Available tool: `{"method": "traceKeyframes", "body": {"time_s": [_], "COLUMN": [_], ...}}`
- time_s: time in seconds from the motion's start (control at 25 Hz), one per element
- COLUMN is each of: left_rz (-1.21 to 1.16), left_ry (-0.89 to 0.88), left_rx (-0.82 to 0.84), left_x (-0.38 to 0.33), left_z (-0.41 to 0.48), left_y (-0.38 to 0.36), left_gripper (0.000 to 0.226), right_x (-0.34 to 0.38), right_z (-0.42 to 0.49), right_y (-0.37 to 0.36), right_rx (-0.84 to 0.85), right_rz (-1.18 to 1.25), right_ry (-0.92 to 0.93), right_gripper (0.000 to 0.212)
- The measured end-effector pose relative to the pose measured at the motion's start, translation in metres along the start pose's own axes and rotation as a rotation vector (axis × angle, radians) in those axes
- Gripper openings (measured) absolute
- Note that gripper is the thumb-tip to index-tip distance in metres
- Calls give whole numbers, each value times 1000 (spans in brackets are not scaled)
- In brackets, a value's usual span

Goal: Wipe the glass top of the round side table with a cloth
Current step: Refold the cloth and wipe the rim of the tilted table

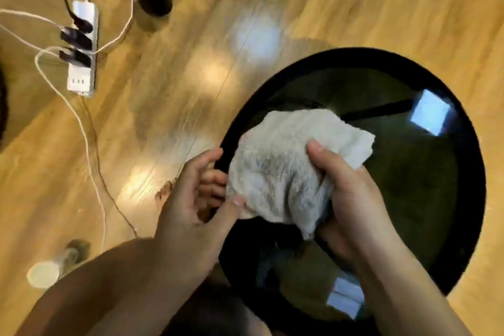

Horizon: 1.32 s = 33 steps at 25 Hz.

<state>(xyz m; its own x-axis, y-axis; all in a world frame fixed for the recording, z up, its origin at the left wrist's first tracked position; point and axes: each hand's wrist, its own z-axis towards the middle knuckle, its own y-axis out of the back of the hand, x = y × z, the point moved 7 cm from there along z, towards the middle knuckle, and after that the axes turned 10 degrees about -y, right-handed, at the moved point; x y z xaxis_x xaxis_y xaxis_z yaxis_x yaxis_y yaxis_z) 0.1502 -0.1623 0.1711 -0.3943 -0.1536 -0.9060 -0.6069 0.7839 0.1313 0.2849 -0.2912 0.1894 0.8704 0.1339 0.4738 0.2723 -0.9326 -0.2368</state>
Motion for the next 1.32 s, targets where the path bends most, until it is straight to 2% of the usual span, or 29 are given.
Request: {"method": "traceKeyframes", "body": {"time_s": [0.08,0.16,0.24,0.28,0.36,0.4,0.48,0.56,0.64,0.72,0.76,0.8,0.84,0.88,0.96,1.0,1.04,1.08,1.12,1.16,1.24,1.28,1.32], "left_rz": [209,263,285,340,371,359,345,328,317,312,310,314,312,302,265,251,234,218,202,202,272,306,293], "left_ry": [73,134,151,134,82,64,33,37,44,70,78,70,64,66,69,70,76,92,104,115,67,21,28], "left_rx": [-45,-31,49,91,106,108,117,122,102,87,84,80,77,73,57,44,26,7,-8,-10,44,57,70], "left_x": [18,33,45,48,54,55,64,68,66,66,67,66,66,66,66,66,67,68,70,70,68,66,68], "left_z": [-6,-5,-2,1,2,2,0,-1,-1,-2,-2,-2,0,1,1,1,1,1,1,2,6,7,7], "left_y": [24,34,25,19,13,11,10,10,12,15,16,16,17,16,15,16,16,17,18,20,19,19,19], "left_gripper": [36,35,38,39,41,42,43,40,34,27,25,24,24,27,31,31,31,31,30,28,16,11,8], "right_x": [36,91,143,158,141,120,76,41,-11,-50,-50,-39,-16,19,101,132,140,128,100,62,-26,-53,-54], "right_z": [0,19,51,75,110,119,125,122,97,65,64,70,85,104,136,142,142,139,133,121,80,62,61], "right_y": [-25,-32,-51,-64,-106,-121,-138,-145,-143,-144,-140,-138,-133,-125,-104,-91,-83,-88,-99,-113,-132,-133,-133], "right_rx": [-69,-252,-383,-359,-132,-30,141,243,538,843,910,899,774,544,-76,-350,-473,-451,-320,-115,417,629,732], "right_rz": [-246,-729,-1262,-1514,-2104,-2321,-2529,-2599,-2475,-2388,-2395,-2399,-2395,-2415,-2413,-2385,-2362,-2364,-2354,-2324,-2299,-2314,-2313], "right_ry": [128,338,528,590,620,547,373,341,365,396,382,390,392,353,140,91,54,159,318,419,519,532,531], "right_gripper": [17,8,27,28,12,9,17,15,19,37,43,45,43,35,6,6,8,13,19,22,21,24,28]}}
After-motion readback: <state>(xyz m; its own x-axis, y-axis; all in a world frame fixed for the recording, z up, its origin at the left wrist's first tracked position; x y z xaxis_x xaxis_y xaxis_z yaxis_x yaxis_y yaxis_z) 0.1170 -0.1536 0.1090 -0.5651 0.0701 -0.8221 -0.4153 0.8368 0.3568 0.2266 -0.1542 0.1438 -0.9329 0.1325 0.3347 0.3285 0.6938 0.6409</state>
